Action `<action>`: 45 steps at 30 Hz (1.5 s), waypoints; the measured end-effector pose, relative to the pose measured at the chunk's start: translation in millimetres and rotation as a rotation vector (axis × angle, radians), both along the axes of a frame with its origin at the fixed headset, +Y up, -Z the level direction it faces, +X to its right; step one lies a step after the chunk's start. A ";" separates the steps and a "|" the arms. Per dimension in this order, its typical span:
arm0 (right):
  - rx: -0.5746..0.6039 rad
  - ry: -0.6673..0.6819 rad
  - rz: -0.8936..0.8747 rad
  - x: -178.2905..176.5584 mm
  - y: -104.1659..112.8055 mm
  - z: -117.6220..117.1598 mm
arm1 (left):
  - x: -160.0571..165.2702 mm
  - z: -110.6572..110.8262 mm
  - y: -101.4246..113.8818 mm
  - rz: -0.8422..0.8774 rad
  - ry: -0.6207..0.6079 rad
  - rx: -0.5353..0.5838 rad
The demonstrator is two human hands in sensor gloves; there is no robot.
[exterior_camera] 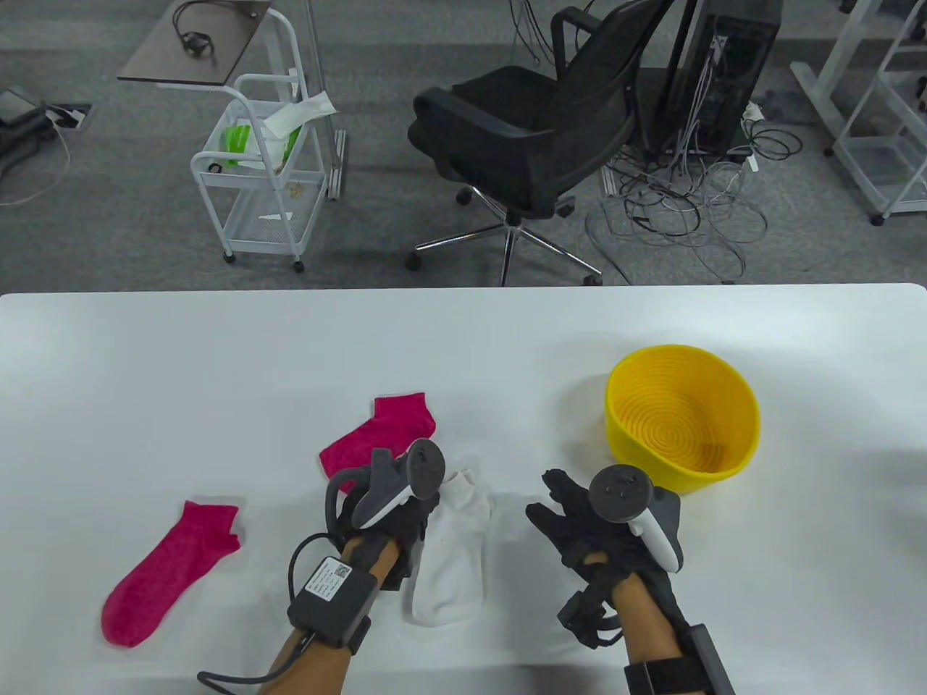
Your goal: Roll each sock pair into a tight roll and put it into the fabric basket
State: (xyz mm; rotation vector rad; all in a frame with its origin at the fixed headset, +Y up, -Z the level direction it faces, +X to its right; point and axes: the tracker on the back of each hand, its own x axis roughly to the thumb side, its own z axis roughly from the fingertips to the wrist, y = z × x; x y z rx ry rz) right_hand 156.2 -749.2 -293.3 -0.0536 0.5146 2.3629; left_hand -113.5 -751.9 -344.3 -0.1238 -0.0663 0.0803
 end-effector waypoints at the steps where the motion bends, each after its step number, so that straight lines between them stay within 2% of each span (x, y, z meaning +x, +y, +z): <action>1: 0.005 0.006 0.002 -1.0 1.1 0.3 | -0.8 1.1 1.5 0.010 -0.002 0.005; 7: 0.072 0.034 0.001 -9.9 14.5 5.0 | -17.5 15.6 26.6 0.131 -0.009 -0.003; 11: 0.114 0.108 0.053 -25.7 22.8 12.4 | -29.4 32.2 40.1 0.235 -0.043 -0.022; 19: 0.223 0.301 0.171 -66.9 43.2 39.3 | -38.1 75.5 54.6 0.371 -0.207 -0.152; 24: 0.187 0.437 0.266 -92.5 36.3 51.4 | -30.0 91.1 43.9 0.332 -0.290 -0.233; 30: 0.176 0.475 0.420 -112.2 13.2 56.6 | -19.3 94.4 15.7 0.239 -0.302 -0.365; 37: 0.202 0.492 0.530 -123.4 -3.8 61.1 | -14.0 93.8 0.7 0.191 -0.303 -0.394; 45: 0.260 0.446 0.574 -128.0 -12.3 62.3 | -13.6 91.9 -5.9 0.211 -0.295 -0.370</action>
